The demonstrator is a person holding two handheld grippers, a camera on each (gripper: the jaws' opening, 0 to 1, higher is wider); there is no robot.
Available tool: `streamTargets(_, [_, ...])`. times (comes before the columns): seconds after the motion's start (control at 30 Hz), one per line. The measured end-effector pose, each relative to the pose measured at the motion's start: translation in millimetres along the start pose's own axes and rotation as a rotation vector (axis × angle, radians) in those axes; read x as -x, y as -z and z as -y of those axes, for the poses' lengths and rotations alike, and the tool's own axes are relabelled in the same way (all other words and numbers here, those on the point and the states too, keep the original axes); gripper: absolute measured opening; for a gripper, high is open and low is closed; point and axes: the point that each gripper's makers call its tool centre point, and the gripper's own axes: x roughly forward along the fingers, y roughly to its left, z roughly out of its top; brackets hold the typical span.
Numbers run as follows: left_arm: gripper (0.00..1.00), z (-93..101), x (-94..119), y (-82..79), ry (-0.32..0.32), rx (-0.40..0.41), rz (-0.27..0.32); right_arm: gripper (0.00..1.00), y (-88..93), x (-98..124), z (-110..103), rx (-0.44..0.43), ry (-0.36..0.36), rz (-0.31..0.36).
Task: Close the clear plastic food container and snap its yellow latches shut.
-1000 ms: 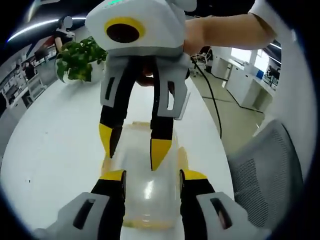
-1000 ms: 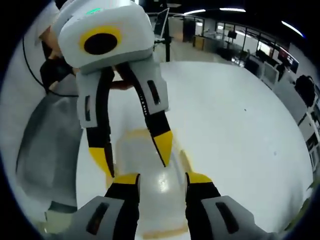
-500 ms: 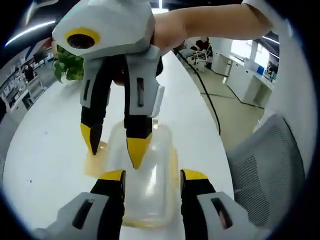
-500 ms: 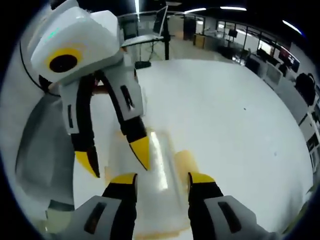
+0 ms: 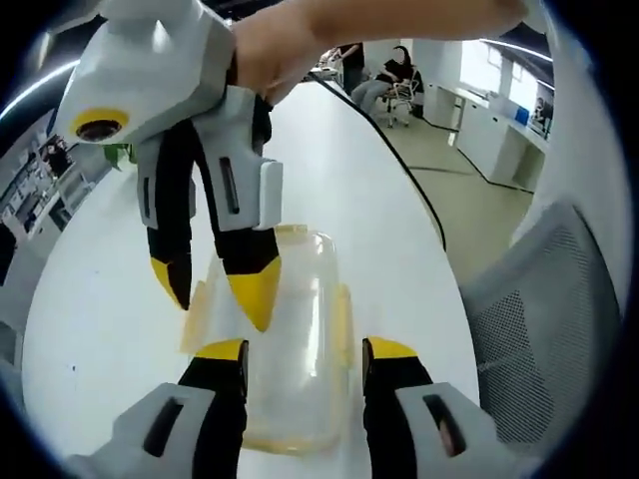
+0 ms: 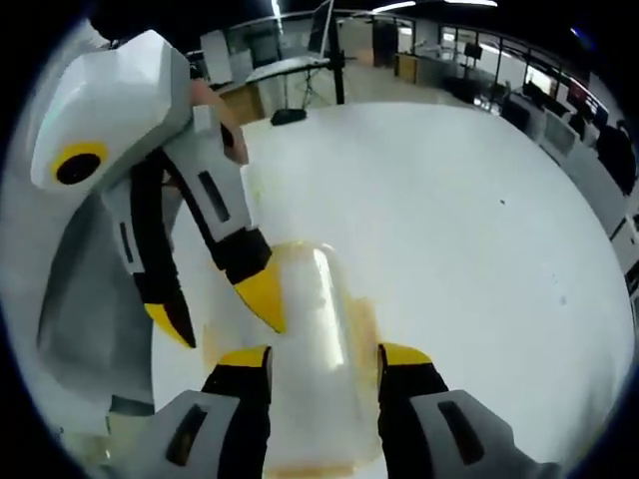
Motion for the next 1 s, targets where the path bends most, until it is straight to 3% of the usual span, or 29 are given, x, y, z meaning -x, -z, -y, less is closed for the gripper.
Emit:
streamTargets(0.33, [0.46,-0.6,-3,-1.9,-0.038,0.003,0.008,0.4,-2.0,-6,0,-0.016,-0.073,-0.022])
streamTargets(0.43, [0.46,-1.0,-4,-1.8,-0.048,0.001,0.006,0.41,0.7,-6,0,-0.055,-0.095,-0.061])
streamTargets(0.8, [0.45,-1.8,-8,0.5,-0.153,-0.039,-0.02,0.4,0.6,-12,-2,-0.026,-0.199,-0.15])
streamTargets(1.0, [0.44,-1.7,-10,1.1,-0.179,-0.046,-0.034,0.39,0.4,-15,-3,-0.007,-0.241,-0.201])
